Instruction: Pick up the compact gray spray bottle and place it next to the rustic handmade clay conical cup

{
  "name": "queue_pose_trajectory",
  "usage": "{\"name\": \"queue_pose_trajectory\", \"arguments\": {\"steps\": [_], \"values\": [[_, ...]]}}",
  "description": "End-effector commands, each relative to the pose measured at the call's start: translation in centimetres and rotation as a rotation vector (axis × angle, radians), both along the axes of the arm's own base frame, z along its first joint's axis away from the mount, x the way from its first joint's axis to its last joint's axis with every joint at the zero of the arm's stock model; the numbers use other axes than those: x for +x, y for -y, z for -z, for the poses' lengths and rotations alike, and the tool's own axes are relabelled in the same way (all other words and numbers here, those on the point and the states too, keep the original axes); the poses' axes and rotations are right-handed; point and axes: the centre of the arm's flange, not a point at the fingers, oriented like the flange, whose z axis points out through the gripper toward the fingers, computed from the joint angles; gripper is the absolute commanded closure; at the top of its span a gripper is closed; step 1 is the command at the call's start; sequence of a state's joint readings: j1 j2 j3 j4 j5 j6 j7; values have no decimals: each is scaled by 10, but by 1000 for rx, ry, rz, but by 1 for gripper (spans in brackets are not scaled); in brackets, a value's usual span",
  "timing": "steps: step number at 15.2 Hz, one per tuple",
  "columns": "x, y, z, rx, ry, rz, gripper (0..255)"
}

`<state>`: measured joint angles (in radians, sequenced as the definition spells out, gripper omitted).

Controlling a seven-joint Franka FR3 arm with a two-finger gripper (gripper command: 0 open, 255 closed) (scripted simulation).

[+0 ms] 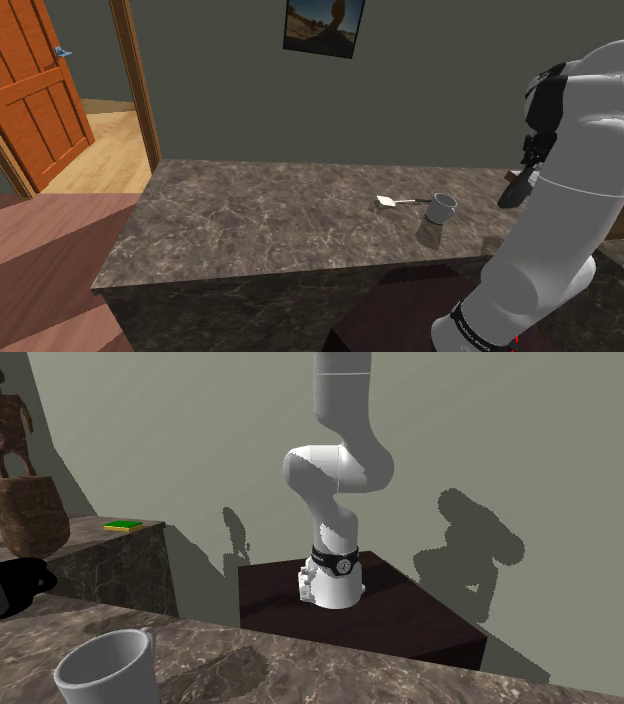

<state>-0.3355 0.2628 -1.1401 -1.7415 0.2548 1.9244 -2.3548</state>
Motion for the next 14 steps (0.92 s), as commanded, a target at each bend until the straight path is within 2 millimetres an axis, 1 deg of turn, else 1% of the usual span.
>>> {"name": "queue_pose_trajectory", "arguments": {"steps": [1, 12, 13, 14], "values": [[-1, -1, 11, -1, 0, 0, 255], [-1, -1, 69, -1, 0, 0, 255], [-1, -1, 73, -1, 0, 0, 255], [-1, -1, 73, -1, 0, 0, 255]]}}
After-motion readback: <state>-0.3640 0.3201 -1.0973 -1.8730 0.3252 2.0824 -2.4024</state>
